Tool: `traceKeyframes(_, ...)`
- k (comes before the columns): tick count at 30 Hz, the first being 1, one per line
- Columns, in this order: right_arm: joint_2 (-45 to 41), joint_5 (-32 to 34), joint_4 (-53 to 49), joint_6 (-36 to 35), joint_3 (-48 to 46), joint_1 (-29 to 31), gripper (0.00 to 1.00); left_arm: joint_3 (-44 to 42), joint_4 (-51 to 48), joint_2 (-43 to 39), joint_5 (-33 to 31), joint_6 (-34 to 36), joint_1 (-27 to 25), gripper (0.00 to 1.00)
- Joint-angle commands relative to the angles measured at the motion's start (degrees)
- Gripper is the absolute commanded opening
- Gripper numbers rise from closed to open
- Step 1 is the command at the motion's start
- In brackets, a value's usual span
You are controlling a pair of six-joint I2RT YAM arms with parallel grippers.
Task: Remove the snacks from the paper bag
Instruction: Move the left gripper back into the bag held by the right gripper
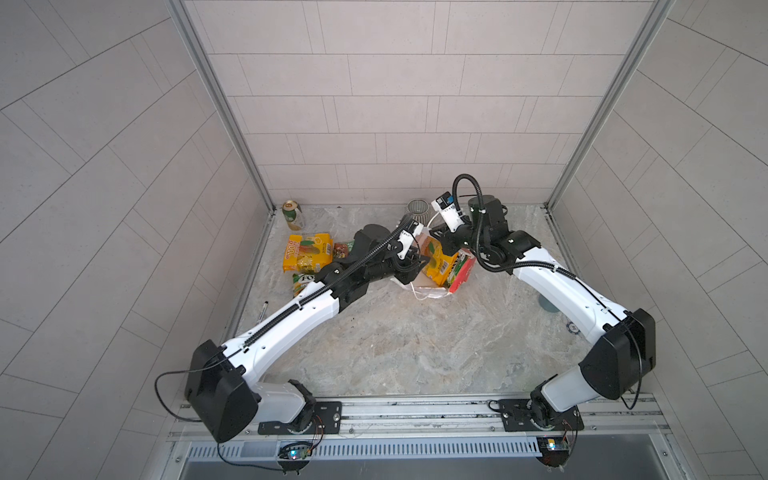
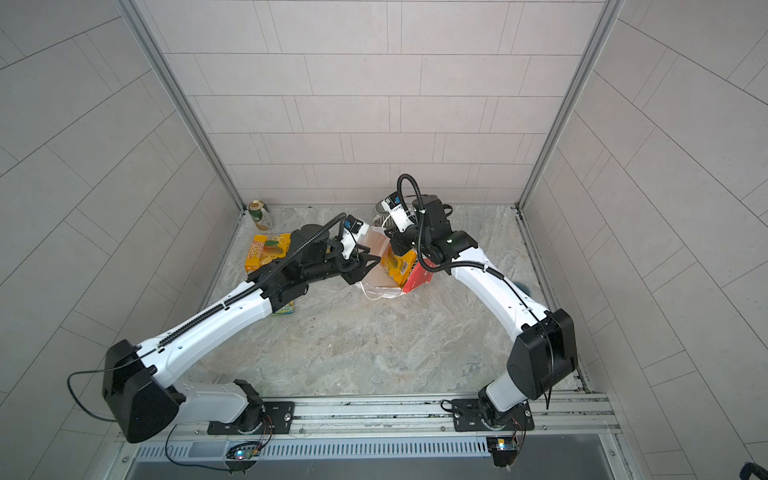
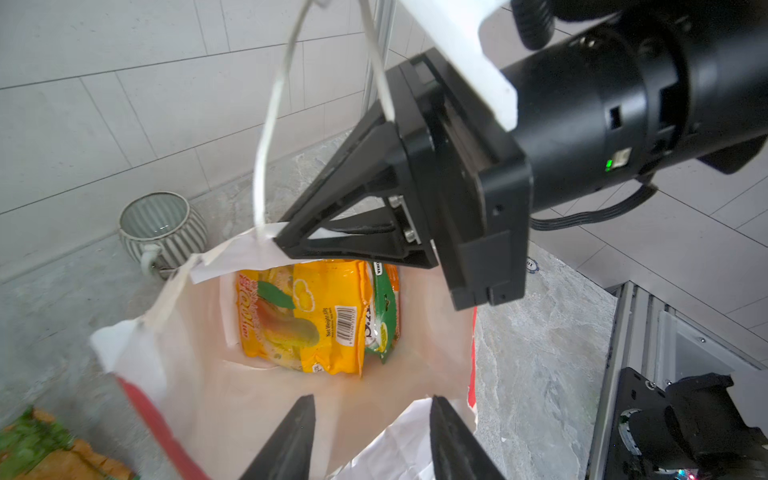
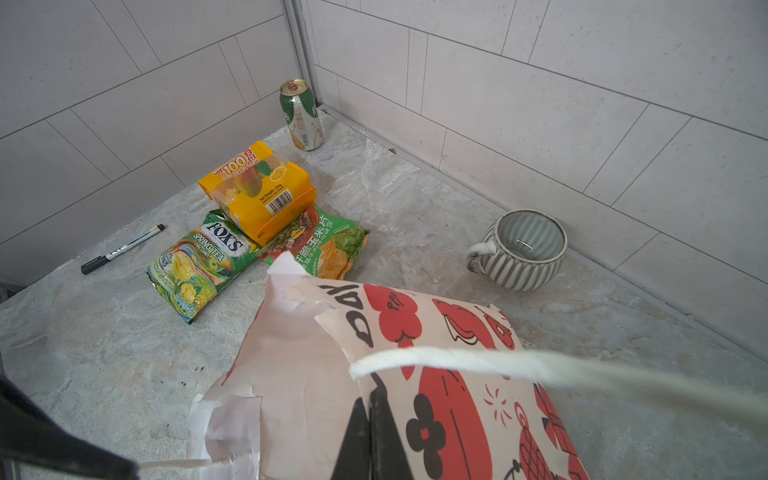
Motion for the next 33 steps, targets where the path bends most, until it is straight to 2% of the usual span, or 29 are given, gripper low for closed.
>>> traceKeyframes(1, -2.23, -0.20, -0.03, -0.30, -0.66, 0.03, 0.03, 1.96, 4.88, 2.92, -1.95, -1.83, -0.11, 0.49)
traceKeyframes(7, -2.58, 0.81, 0.33, 1.04, -0.77, -0.23, 0.03, 3.34, 5.62, 9.00, -2.34, -2.87, -0.93, 0.49)
traceKeyframes(16, -1.71, 1.29, 1.13, 4.29, -0.10, -1.09, 0.03, 1.29, 9.27, 12.89, -3.46, -2.16, -3.31, 0.56)
traceKeyframes(22, -1.61, 1.57, 1.17, 5.52, 0.11, -1.46, 0.03, 0.96, 10.96, 15.63, -7.36, -1.18, -5.42, 0.72)
traceKeyframes(31, -1.61, 0.58, 1.83, 6.37, 0.11, -1.46, 0.03, 2.69, 12.58, 21.50, -9.51, -3.43, -5.51, 0.75)
traceKeyframes(33, -1.69, 0.51, 1.92, 6.40, 0.02, -1.46, 0.02, 3.27, 12.45, 22.89, -10.70, -3.42, -5.53, 0.80)
